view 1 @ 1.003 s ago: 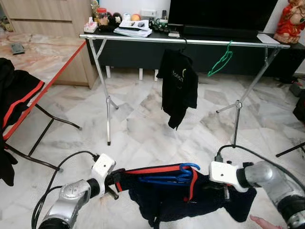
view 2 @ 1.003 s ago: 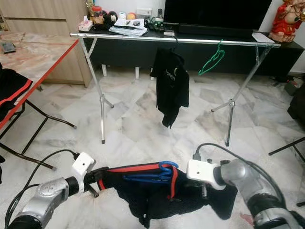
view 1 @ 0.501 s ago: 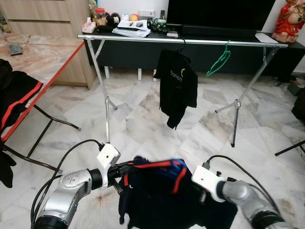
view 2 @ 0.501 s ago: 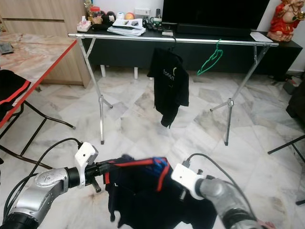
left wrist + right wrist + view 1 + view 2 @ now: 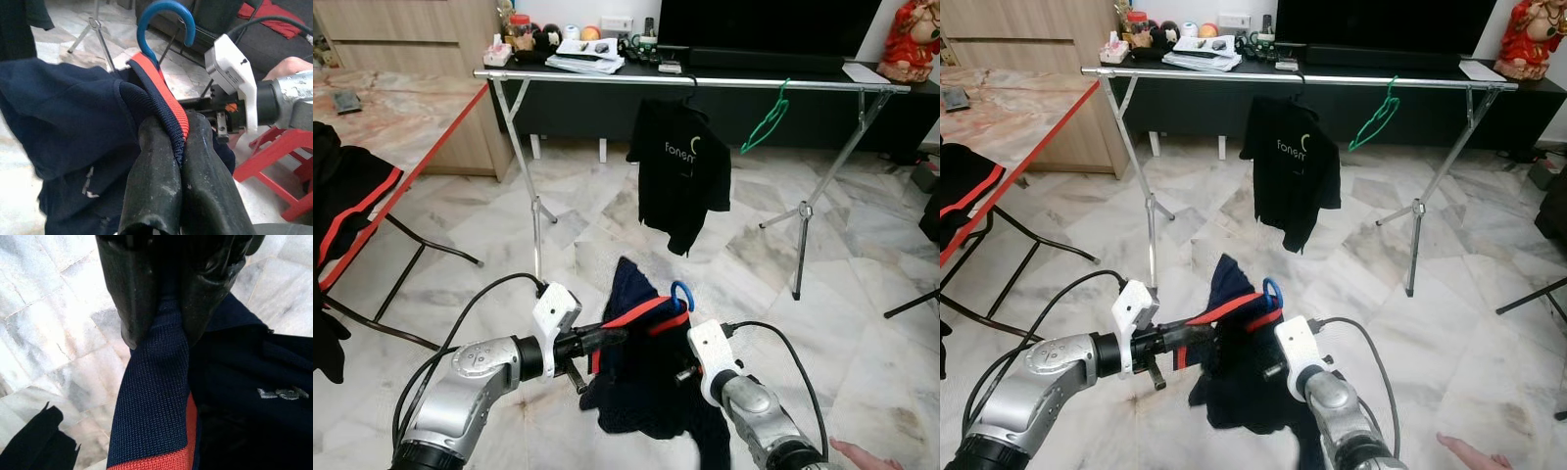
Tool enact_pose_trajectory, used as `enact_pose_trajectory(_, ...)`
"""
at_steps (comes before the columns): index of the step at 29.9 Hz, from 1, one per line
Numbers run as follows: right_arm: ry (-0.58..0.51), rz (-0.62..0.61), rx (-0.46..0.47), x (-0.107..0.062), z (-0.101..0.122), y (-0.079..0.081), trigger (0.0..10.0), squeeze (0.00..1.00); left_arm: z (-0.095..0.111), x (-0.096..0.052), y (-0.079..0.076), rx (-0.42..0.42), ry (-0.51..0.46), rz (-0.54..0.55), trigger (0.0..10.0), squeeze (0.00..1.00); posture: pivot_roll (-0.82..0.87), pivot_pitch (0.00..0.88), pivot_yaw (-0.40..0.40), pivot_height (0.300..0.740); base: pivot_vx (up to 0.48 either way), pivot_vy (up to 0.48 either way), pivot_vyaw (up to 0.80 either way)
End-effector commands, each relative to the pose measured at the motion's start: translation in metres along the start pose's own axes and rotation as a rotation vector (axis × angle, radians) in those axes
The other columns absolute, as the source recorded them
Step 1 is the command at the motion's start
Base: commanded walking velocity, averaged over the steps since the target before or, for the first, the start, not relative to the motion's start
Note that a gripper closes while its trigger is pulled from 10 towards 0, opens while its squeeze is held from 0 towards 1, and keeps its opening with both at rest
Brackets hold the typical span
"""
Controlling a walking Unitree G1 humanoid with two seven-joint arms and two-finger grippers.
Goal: Hang hanger
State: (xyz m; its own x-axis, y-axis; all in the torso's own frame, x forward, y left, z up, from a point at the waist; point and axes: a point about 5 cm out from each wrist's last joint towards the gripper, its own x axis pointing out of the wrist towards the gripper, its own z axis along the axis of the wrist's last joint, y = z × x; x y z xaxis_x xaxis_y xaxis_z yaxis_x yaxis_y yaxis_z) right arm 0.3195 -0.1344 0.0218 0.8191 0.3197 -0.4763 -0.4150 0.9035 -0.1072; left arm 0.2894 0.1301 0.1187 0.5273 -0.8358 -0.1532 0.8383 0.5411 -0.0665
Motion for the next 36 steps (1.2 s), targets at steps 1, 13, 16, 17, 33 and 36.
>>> enact_pose_trajectory(1, -0.024, -0.043, 0.053, 0.000, 0.005, -0.006, 0.0, 0.00, 0.003, 0.002, -0.009, -0.012, -0.018, -0.057, 3.3, 1.00, -0.02, 0.089, -0.009, 0.740, 0.000, 0.000, 0.00)
enact_pose_trajectory(13, -0.059, -0.096, 0.166, 0.001, 0.010, -0.010, 0.0, 0.00, 0.005, 0.004, -0.021, -0.030, -0.011, -0.122, 10.0, 1.00, -0.01, 0.095, -0.010, 0.740, 0.000, 0.000, 0.00)
enact_pose_trajectory(16, -0.067, -0.091, 0.156, 0.001, 0.012, -0.010, 0.0, 0.00, 0.006, 0.002, -0.020, -0.022, -0.008, -0.114, 10.0, 1.00, -0.01, 0.097, -0.013, 0.740, 0.000, 0.000, 0.00)
enact_pose_trajectory(17, -0.069, -0.088, 0.152, 0.001, 0.013, -0.010, 0.0, 0.00, 0.007, 0.002, -0.019, -0.019, -0.007, -0.109, 10.0, 1.00, -0.01, 0.096, -0.013, 0.740, 0.000, 0.000, 0.00)
enact_pose_trajectory(33, -0.117, 0.333, -0.257, -0.017, 0.039, -0.038, 0.0, 0.00, 0.006, -0.027, 0.005, 0.021, 0.053, -0.019, 10.0, 1.00, -0.02, 0.094, -0.022, 0.740, 0.000, 0.000, 0.00)
enact_pose_trajectory(36, -0.076, 0.438, -0.309, -0.024, 0.034, -0.043, 0.0, 0.00, 0.005, -0.029, 0.006, 0.025, 0.061, -0.016, 10.0, 1.00, -0.01, 0.092, -0.023, 0.740, 0.000, 0.000, 0.00)
